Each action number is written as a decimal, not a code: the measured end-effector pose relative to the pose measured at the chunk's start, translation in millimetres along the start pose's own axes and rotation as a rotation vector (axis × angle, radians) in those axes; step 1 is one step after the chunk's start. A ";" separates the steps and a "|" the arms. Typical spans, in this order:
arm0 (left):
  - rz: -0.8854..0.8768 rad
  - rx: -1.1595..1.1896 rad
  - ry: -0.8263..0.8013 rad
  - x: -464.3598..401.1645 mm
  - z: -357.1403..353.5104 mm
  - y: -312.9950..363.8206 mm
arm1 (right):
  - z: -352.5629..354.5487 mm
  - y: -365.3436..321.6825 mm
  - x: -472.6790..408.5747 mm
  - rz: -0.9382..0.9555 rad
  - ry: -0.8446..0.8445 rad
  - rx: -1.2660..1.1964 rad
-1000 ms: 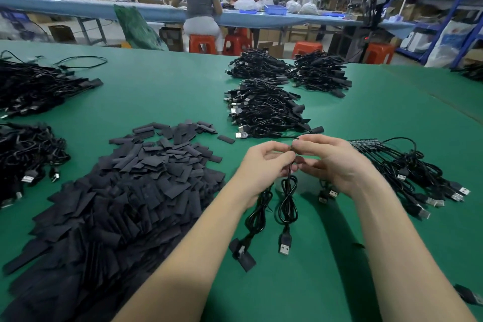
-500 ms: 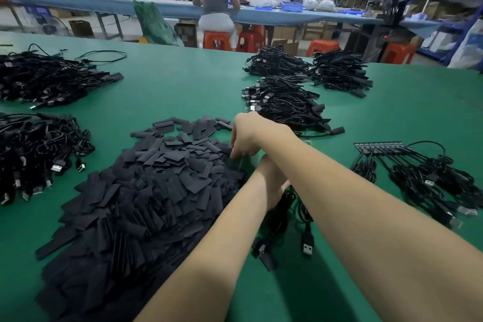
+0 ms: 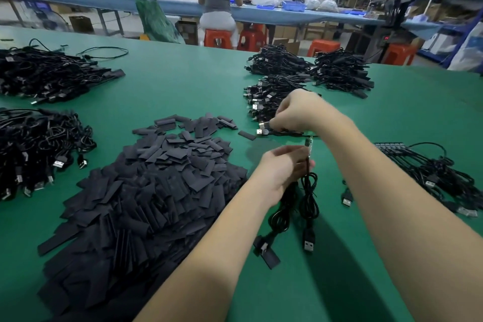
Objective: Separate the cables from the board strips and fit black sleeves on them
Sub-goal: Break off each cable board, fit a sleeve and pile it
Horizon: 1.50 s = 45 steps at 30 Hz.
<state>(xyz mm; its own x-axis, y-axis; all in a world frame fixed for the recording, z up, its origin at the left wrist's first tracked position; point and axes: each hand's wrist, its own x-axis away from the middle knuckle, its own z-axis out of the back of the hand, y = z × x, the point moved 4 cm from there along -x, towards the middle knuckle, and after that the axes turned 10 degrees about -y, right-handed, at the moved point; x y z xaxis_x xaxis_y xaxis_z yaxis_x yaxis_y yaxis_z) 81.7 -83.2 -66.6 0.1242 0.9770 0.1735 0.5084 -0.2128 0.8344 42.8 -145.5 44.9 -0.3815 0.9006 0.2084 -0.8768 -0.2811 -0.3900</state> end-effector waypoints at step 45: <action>-0.069 -0.546 -0.492 24.2 -2.8 33.8 | -45.7 115.1 86.6 0.464 -0.081 -1.365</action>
<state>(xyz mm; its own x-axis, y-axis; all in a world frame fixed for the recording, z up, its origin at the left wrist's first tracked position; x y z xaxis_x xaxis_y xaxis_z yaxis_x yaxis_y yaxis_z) 99.5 -66.7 -32.7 0.5406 0.8405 -0.0363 0.0486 0.0119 0.9987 -77.8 -84.7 -22.9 -0.6052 0.7834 -0.1416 0.2698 0.0344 -0.9623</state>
